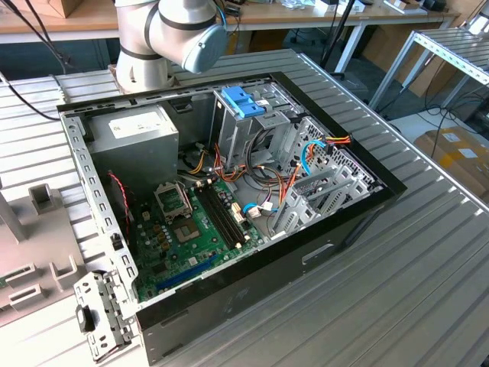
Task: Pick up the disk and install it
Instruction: 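Pick up the disk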
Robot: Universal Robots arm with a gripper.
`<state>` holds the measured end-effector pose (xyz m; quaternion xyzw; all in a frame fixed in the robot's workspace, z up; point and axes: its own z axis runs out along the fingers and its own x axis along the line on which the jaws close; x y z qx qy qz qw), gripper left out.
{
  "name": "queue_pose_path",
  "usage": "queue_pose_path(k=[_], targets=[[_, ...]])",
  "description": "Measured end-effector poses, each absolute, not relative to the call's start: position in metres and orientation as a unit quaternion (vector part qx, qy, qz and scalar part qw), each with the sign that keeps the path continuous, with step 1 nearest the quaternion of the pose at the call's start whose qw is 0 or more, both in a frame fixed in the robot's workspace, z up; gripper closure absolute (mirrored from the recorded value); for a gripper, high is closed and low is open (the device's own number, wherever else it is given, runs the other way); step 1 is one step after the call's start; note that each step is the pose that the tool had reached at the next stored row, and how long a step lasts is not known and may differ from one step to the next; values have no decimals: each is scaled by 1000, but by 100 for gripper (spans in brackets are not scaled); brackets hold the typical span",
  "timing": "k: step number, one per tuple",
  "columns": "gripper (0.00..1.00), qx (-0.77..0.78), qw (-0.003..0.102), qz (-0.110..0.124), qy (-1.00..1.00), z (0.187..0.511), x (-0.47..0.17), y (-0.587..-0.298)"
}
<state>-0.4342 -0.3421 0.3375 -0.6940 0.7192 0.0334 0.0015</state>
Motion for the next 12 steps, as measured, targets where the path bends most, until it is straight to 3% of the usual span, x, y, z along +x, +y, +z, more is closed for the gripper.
queue_pose_path(k=[12], targets=[[52,-694,2,34,719,334,-435,-342]])
